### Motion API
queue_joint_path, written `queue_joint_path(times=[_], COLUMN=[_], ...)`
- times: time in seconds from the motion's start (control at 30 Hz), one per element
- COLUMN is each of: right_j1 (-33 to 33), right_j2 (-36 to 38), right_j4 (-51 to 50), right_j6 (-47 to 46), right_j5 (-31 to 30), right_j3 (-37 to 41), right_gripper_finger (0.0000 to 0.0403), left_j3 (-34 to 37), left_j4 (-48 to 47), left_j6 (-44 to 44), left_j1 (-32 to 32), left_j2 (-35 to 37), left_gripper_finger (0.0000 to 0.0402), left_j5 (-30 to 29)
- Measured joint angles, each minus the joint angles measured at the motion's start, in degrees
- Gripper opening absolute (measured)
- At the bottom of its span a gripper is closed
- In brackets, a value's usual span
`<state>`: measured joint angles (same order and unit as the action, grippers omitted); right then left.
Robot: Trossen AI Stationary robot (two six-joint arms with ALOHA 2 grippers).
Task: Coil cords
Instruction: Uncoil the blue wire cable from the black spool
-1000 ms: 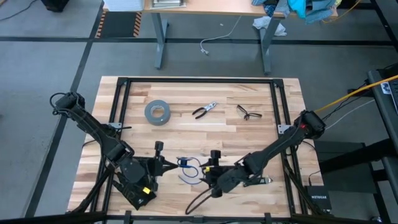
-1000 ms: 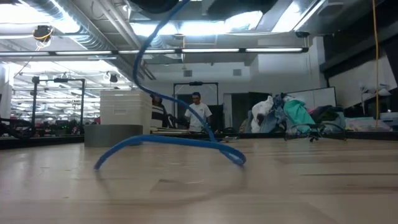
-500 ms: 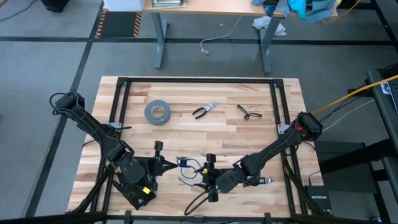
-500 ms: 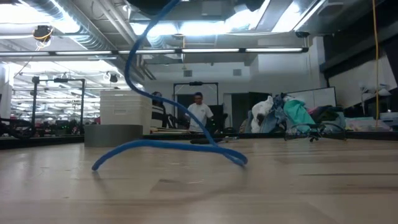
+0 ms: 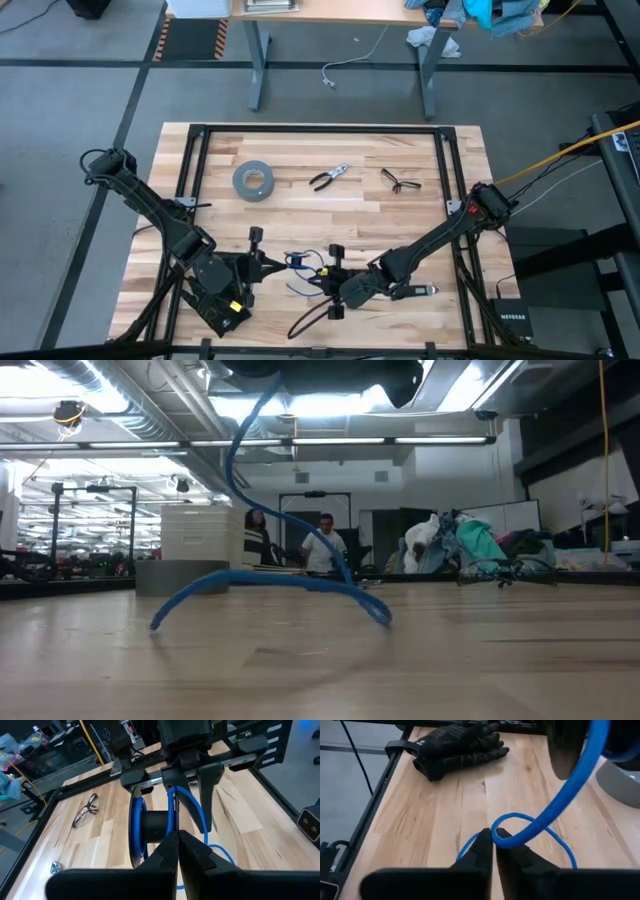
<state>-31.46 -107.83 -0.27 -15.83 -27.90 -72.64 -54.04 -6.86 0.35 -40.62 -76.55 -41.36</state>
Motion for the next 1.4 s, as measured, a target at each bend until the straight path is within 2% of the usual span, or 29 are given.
queue_joint_path(times=[0.57, 0.77, 0.87, 1.03, 1.2, 1.3, 1.4], right_j1=[0.0, 0.0, 0.0, 0.9, 4.4, 6.4, 8.0], right_j2=[4.0, 4.6, 3.8, 3.5, 3.4, 3.4, 3.4], right_j4=[-6.9, -7.8, -11.6, -9.1, 7.7, 19.8, 25.0], right_j6=[-1.9, -2.2, -3.0, -1.5, 0.3, 1.4, 3.0], right_j5=[0.2, 4.7, 5.2, 0.3, 1.0, 1.3, 3.7], right_j3=[0.0, 0.0, 0.0, 5.9, 15.6, 21.0, 23.6], right_gripper_finger=[0.0003, 0.0008, 0.0041, 0.0138, 0.0219, 0.0235, 0.0237], left_j3=[0.0, 0.0, 0.0, 0.0, 0.0, 0.0, 0.0], left_j4=[-0.3, -0.3, -0.2, 0.0, 0.0, 0.0, 0.0], left_j6=[-0.4, -0.6, -0.5, -0.4, -0.4, -0.4, -0.4], left_j1=[-0.3, -0.3, -0.4, -0.4, -0.4, -0.4, -0.3], left_j2=[0.0, 0.0, 0.0, 0.0, 0.0, 0.0, 0.0], left_gripper_finger=[0.0, 0.0, 0.0, 0.0, 0.0, 0.0, 0.0], left_j5=[0.0, 0.0, 0.0, 0.0, 0.0, 0.0, 0.0])
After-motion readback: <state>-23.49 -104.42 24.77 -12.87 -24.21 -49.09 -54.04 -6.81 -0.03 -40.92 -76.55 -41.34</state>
